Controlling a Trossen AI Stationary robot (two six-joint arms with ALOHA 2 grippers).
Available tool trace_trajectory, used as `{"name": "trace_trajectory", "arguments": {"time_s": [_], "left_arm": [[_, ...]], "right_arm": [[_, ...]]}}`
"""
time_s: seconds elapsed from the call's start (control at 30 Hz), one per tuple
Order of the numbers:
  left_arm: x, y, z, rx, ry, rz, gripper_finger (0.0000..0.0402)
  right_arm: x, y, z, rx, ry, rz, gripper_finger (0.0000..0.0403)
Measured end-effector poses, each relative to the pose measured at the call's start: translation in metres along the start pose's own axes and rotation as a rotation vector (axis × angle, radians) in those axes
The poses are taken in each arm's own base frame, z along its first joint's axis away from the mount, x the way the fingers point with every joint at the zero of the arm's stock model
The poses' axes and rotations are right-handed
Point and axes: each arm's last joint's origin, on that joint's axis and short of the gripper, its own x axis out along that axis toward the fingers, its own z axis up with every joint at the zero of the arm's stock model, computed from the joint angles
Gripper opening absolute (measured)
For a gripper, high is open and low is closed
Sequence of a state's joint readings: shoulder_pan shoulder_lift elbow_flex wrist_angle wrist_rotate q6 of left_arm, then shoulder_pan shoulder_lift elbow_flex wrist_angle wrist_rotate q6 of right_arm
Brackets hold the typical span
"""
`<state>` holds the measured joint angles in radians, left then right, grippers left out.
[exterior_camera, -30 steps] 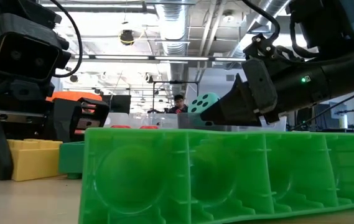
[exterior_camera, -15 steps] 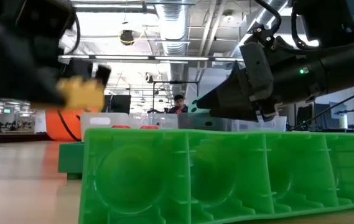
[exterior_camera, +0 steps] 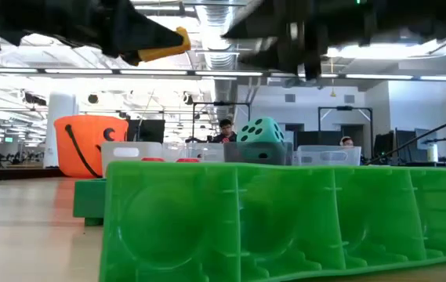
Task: Pick & Place Toys
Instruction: Put the small yellow game piece into the right transparent bin
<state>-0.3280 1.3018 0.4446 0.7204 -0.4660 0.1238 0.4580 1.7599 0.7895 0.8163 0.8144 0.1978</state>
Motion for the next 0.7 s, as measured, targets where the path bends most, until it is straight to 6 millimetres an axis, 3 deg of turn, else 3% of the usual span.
{"name": "trace_trajectory", "arguments": {"time_s": [0.13,0.27,0.43,0.7], "left_arm": [[0.003,0.01,0.0,-0.024,-0.001,0.05,0.0134],[0.006,0.017,0.0,-0.109,0.0,0.08,0.0134],[0.006,0.019,-0.001,-0.145,-0.001,0.091,0.0136],[0.006,0.016,0.006,-0.168,-0.066,-0.03,0.0137]], "right_arm": [[-0.01,-0.002,0.05,0.007,-0.024,-0.023,0.0276],[-0.024,-0.009,0.08,-0.019,-0.001,-0.025,0.0276],[-0.037,-0.011,0.085,-0.066,0.039,-0.011,0.0276],[-0.033,-0.017,0.078,-0.134,0.096,-0.035,0.0276]]}}
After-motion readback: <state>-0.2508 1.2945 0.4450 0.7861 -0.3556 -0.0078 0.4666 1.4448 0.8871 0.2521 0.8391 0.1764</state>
